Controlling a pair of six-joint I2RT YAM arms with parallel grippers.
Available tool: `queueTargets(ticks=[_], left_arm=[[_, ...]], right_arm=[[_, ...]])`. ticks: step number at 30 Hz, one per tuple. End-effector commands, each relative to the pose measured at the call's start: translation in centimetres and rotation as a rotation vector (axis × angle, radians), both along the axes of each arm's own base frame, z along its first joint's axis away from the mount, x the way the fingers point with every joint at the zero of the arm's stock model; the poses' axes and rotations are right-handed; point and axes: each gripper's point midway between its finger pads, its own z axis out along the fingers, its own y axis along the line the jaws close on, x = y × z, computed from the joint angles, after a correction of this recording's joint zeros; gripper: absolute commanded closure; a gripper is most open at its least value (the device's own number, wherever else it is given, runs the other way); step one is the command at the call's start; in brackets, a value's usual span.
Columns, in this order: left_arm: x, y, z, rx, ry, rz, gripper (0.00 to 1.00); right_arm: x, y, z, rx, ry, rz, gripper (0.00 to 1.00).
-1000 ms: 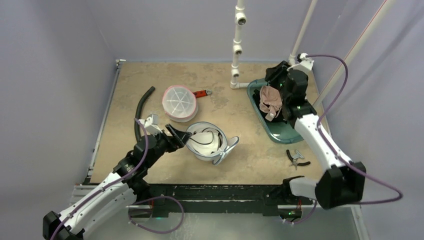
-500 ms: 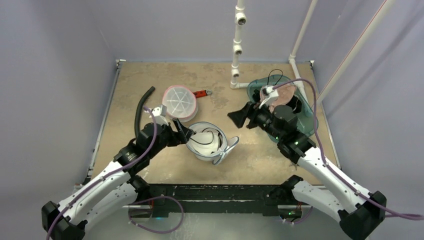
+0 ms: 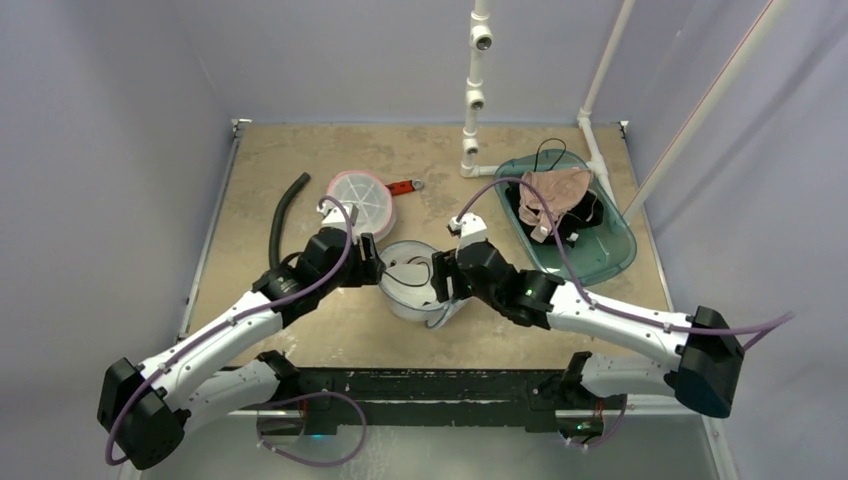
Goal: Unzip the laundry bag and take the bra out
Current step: Pick up the bra from the laundry bag.
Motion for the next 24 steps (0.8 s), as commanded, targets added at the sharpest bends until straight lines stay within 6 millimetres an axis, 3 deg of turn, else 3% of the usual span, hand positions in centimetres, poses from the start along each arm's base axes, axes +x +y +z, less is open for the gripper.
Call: queueTargets(ticks=[1, 5, 11, 17, 21, 24], left_arm=[[0.6, -0.4, 0.3, 0.004, -0.027, -0.023, 0.44], [0.5, -1.5, 0.2, -0.037, -0.028, -0.057, 0.58], [0.9, -2.2, 0.2, -0.053, -0.030, -0.073, 0.60], [1.1, -2.3, -0.5, -0.031, -0.016, -0.076, 0.59], [1.1, -2.8, 0.3, -0.040, -0.050, -0.100, 0.80], [1.1, -3.5, 2.1, -0.046, -0.107, -0.114, 0.98]], right_arm=[[1.6, -1.6, 5.2, 0.070, -0.136, -0.117, 0.25], [0.0, -1.5, 7.1, 0.177, -0.182, -0.019, 0.18], [-2.0, -2.1, 7.7, 0.290, -0.121, -0.014, 0.06], [-3.9, -1.6, 12.0, 0.442, -0.154, 0.081, 0.02], [-5.1, -0.3, 12.7, 0.458, -0.160, 0.199, 0.03], [-4.8, 0.4, 12.5, 0.427, -0.173, 0.226, 0.08]])
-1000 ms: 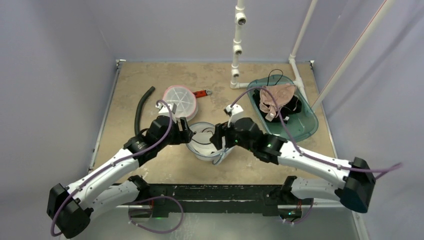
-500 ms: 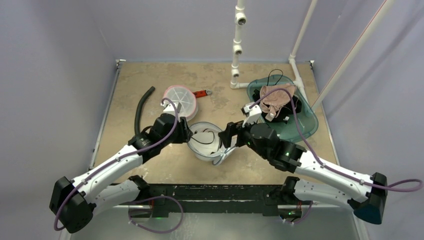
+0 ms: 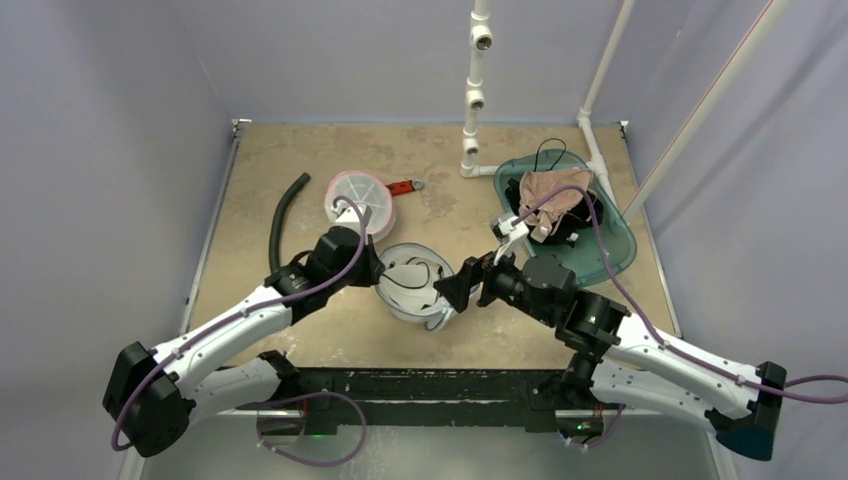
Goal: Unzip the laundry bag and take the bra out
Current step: Pick up the bra from the laundry bag.
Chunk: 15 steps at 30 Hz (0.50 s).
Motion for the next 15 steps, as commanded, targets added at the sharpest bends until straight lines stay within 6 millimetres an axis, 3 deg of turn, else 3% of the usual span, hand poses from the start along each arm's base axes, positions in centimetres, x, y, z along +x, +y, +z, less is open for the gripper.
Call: queueTargets(ticks=[1, 9, 11, 15], left_arm=[[0.6, -1.7, 4.3, -0.042, -0.143, -0.040, 1.00], [1.4, -3.3, 13.7, -0.064, -0.407, -0.037, 1.00], [1.5, -3.2, 14.3, -0.076, -0.430, -0.030, 1.00], [1.1, -2.7, 11.0, -0.047, -0.383, -0.017, 1.00]], right_arm=[[-0.5, 2.1, 2.3, 0.025, -0.055, 0.102, 0.10], [0.2, 2.5, 5.1, 0.063, -0.141, 0.098, 0.14], [0.3, 2.4, 5.0, 0.052, -0.143, 0.095, 0.16], [0.1, 2.6, 2.5, 0.008, -0.105, 0.115, 0.22]])
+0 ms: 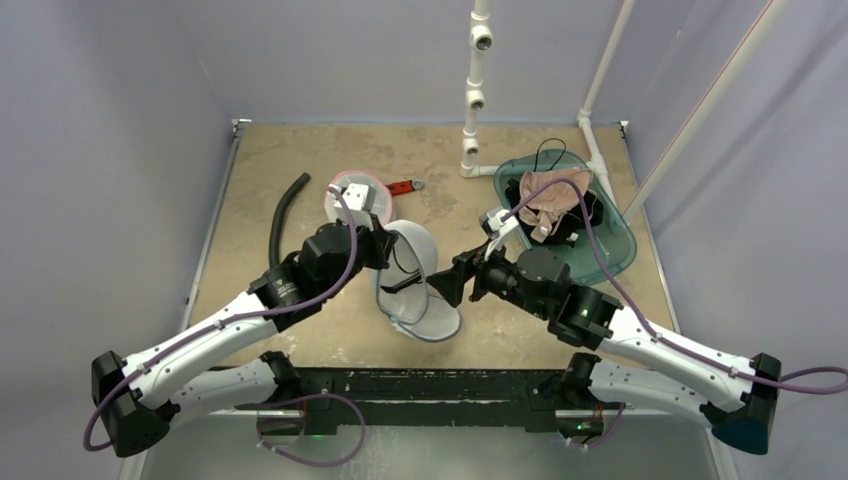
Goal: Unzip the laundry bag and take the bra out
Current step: Pick up the bra from the laundry bag.
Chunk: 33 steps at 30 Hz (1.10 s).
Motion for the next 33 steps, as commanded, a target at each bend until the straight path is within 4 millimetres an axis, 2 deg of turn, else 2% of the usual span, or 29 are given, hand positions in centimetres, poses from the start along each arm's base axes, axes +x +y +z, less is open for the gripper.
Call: queueTargets(ticks=[1, 5, 9, 13, 17, 19, 24, 28, 30, 33], left_arm=[[0.4, 1.0, -1.8, 0.014, -0.011, 0.054, 1.00], [-0.3, 1.8, -5.3, 0.006, 0.046, 0.086, 1.00], [-0.3, 2.1, -6.5, 0.012, 0.096, 0.123, 1.00], [0.3, 1.7, -5.1, 0.015, 0.136, 0.160, 1.00], [0.8, 0.6, -1.7, -0.067, 0.151, 0.181, 1.00], [0.8, 0.4, -1.8, -0.084, 0.169, 0.188, 1.00], [0.5, 0.9, -5.0, -0.042, 0.207, 0.204, 1.00], [0.1, 2.8, -7.6, 0.022, 0.206, 0.245, 1.00], [0.0, 3.6, -8.6, 0.055, 0.202, 0.266, 1.00], [-0.1, 4.3, -9.3, 0.086, 0.205, 0.284, 1.00]], right_arm=[[-0.3, 0.6, 0.4, 0.011, -0.024, 0.038, 0.24], [-0.8, 1.1, -1.0, 0.013, 0.000, 0.066, 0.30], [-1.4, 2.0, -1.5, -0.007, 0.002, 0.084, 0.35], [-1.5, 2.9, -1.7, -0.046, -0.009, 0.070, 0.36], [-1.6, 3.4, -1.4, -0.035, -0.026, 0.063, 0.36], [-1.6, 3.6, -1.3, -0.025, -0.031, 0.065, 0.36], [-0.1, 3.8, -2.9, -0.054, -0.041, -0.001, 0.36], [0.7, 4.3, -4.1, -0.042, -0.028, -0.044, 0.36], [1.0, 4.9, -5.4, -0.066, -0.017, -0.047, 0.37], [2.2, 5.7, -5.6, -0.078, -0.063, -0.073, 0.38]])
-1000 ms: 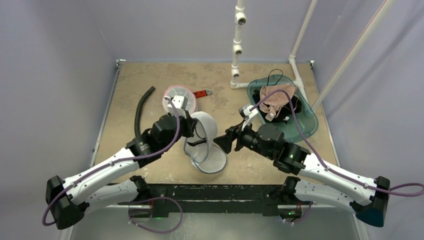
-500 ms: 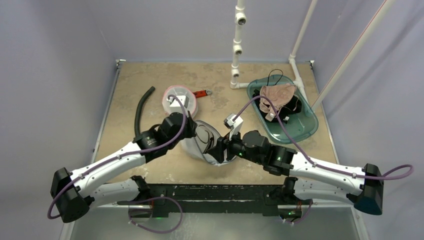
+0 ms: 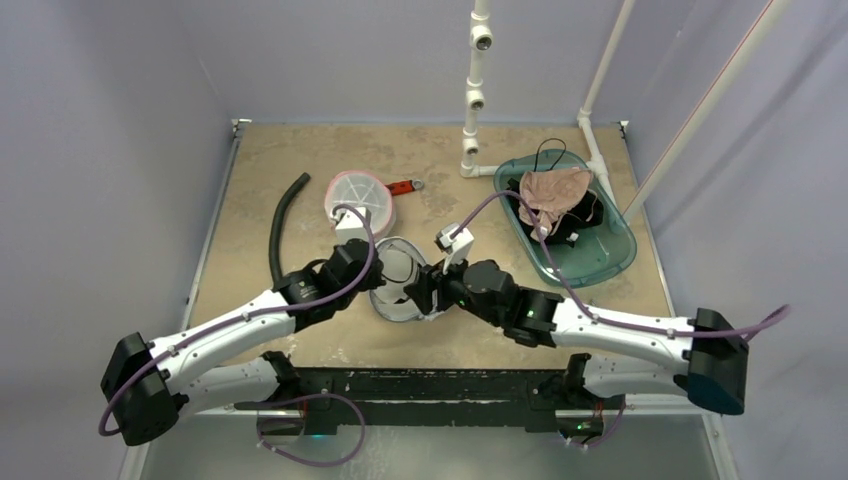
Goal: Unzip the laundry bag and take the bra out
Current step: Pick up the bra from the laundry bag.
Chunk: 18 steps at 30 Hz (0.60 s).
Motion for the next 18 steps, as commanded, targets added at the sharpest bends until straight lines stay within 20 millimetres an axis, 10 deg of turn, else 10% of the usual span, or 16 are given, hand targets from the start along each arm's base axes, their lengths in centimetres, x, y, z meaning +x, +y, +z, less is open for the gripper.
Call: queueTargets(ticks=[1, 18], left_arm=[[0.4, 1.2, 0.3, 0.026, -0.037, 0.046, 1.00], [-0.2, 2.7, -3.0, 0.086, 0.023, 0.108, 1.00]], right_arm=[[1.7, 1.5, 0.8, 0.040, -0.083, -0.037, 0.38], [4.1, 3.9, -6.3, -0.134, 0.057, -0.080, 0.34]])
